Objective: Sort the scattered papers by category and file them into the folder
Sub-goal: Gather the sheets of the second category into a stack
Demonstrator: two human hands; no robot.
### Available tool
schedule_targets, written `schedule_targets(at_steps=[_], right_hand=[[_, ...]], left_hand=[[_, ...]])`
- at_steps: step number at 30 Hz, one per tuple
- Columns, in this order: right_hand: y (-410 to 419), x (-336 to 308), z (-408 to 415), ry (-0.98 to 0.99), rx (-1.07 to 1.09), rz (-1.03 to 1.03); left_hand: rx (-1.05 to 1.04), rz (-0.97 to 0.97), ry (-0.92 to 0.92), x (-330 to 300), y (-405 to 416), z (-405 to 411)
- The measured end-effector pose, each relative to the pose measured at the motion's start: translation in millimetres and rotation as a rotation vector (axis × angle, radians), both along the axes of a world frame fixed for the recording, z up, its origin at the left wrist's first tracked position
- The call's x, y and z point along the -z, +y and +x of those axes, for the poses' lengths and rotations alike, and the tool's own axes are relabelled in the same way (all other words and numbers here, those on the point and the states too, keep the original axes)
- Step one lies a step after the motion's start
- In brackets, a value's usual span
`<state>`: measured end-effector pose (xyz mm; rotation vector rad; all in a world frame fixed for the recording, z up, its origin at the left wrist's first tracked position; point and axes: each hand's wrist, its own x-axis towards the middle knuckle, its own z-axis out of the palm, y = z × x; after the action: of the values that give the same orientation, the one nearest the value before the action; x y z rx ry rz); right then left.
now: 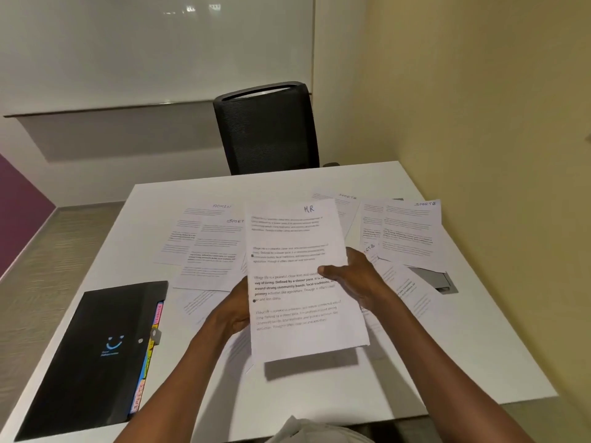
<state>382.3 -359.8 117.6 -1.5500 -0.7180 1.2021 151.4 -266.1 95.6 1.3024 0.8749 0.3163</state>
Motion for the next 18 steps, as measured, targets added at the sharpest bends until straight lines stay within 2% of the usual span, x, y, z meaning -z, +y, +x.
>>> schedule_targets(at_steps=[3,6,8,13,18], right_hand=[[-0.1,12.3,-13.4,0.055,0.096,0.017],[-2.4,20.8,-18.1,-0.076,0.208,0.001],[-2.9,19.3,-22.2,-0.181,0.250,0.023],[0.2,4.6,-20.4,-0.272,0.289,0.170],[-5.1,15.2,-12.7,-0.253,0.334,0.185]], left_hand=[[-0.087,-0.110,-0.014,-1.3,-4.6,0.8],[-0.249,-0.221,-0.120,6.5,0.3,-0.5],[-0.320,-0.138,-0.099,5.1,-0.3,5.4],[-0.397,0.272,-0.029,-5.8,-2.3,19.3],[-0.462,0.319,-0.023,1.3,-8.6,26.1]])
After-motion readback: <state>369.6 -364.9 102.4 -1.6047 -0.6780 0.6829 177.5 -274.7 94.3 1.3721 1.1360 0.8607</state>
